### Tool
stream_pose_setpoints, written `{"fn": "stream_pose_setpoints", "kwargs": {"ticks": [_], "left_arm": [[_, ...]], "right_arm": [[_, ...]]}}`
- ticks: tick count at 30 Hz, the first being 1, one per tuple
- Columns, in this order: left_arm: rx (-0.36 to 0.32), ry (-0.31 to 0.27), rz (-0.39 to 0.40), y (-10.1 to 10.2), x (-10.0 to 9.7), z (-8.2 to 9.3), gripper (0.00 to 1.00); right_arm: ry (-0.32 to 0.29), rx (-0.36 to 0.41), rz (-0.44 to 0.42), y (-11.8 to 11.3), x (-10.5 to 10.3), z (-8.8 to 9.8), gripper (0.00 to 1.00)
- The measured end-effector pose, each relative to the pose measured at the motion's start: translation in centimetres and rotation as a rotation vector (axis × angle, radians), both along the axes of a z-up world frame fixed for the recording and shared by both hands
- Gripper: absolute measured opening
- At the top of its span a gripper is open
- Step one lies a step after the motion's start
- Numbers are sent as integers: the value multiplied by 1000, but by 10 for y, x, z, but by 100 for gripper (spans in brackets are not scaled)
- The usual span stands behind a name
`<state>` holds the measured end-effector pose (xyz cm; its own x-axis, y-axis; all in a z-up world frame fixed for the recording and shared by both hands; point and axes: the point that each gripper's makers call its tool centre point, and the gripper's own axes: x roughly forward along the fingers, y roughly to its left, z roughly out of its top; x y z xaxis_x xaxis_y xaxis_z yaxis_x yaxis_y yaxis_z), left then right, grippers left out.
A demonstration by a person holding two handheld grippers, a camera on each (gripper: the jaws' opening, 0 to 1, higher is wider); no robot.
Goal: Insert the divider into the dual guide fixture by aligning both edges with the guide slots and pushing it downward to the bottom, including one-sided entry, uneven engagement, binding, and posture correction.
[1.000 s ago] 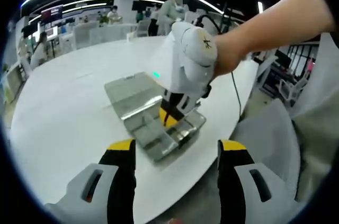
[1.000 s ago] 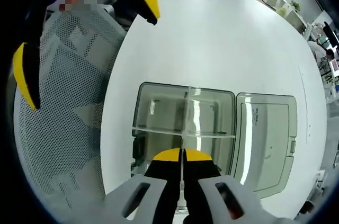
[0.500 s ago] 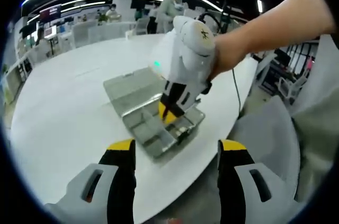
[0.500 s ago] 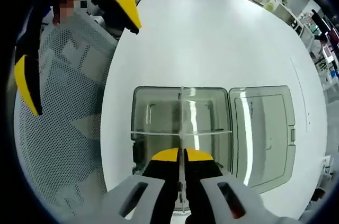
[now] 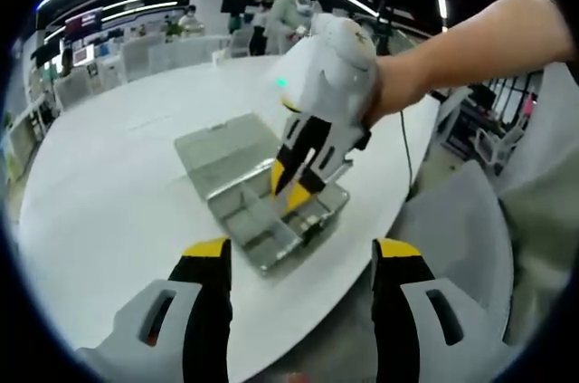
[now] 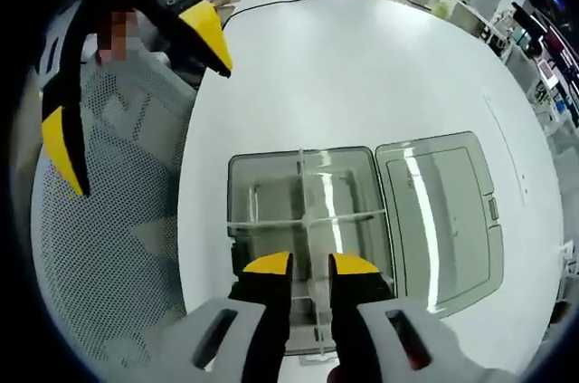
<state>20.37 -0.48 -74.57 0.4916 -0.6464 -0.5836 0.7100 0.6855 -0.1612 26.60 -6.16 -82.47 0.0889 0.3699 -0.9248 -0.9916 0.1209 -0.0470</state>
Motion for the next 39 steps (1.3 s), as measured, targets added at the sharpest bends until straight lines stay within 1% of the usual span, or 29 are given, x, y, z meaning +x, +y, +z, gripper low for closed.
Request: {"fn": "stream_pose_setpoints", "kwargs": {"ticks": [2, 5, 6, 7, 8, 15, 18, 23, 33, 35, 39], "left_arm": [[2, 0, -1, 0, 0, 0, 61], [9, 2, -3, 1, 2, -1, 61], [12, 4, -2, 2, 3, -1, 61], [13, 4, -2, 2, 3, -1, 61], [14, 7, 0, 3, 4, -2, 61], [30, 18, -8, 2, 6, -5, 61], [36, 27, -10, 4, 7, -9, 62], [46, 46, -10, 5, 7, -14, 62], [60, 67, -12, 6, 11, -19, 62], [63, 72, -12, 7, 11, -21, 62], [64, 86, -6, 7, 11, -24, 63]], "right_arm": [[4, 29, -16, 1, 0, 3, 13], [4, 51, -26, 0, -1, 6, 14], [12, 80, -37, 2, -3, 7, 14], [27, 98, -61, 2, -4, 8, 15], [28, 112, -76, 1, -3, 8, 17], [17, 153, -120, -9, -4, 9, 20], [15, 192, -154, -11, -6, 14, 21], [6, 235, -186, -15, -10, 22, 25], [-10, 291, -233, -26, -17, 31, 31], [-7, 317, -258, -27, -19, 33, 32], [0, 348, -283, -29, -24, 35, 37]]}}
